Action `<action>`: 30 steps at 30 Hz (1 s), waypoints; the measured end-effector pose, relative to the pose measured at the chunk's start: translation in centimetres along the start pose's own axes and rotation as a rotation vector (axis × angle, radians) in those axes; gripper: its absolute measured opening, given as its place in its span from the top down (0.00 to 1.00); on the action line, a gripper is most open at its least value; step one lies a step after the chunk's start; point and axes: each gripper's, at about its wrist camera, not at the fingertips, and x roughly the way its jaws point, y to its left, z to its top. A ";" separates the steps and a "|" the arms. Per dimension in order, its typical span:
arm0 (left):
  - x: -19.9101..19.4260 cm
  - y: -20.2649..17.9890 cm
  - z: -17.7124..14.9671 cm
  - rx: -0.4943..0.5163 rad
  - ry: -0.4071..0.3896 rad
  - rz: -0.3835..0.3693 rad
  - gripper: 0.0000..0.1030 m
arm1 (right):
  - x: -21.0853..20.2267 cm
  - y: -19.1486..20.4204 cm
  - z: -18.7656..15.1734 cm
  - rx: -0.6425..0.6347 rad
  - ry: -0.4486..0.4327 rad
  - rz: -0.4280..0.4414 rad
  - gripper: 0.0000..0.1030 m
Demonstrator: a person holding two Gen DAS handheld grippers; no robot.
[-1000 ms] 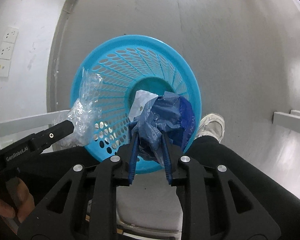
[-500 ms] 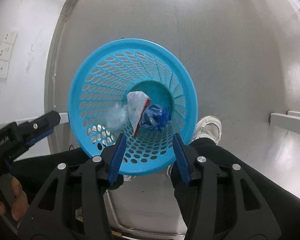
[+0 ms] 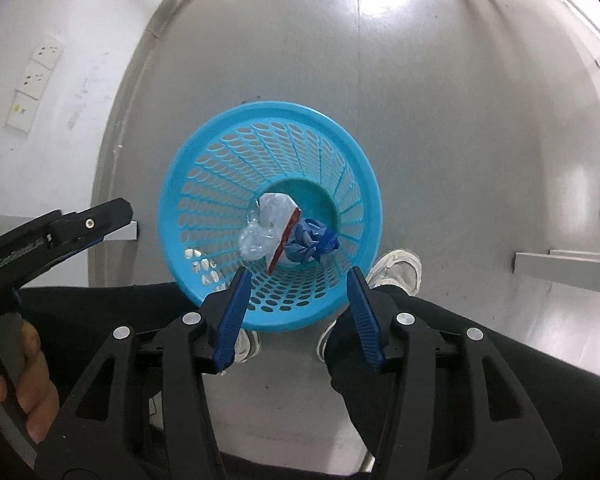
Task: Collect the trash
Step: 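Raise both tools back toward the table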
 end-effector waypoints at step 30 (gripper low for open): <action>-14.1 -1.5 -12.9 0.323 -0.251 -0.036 0.33 | -19.1 1.5 -14.7 -0.219 -0.382 0.027 0.36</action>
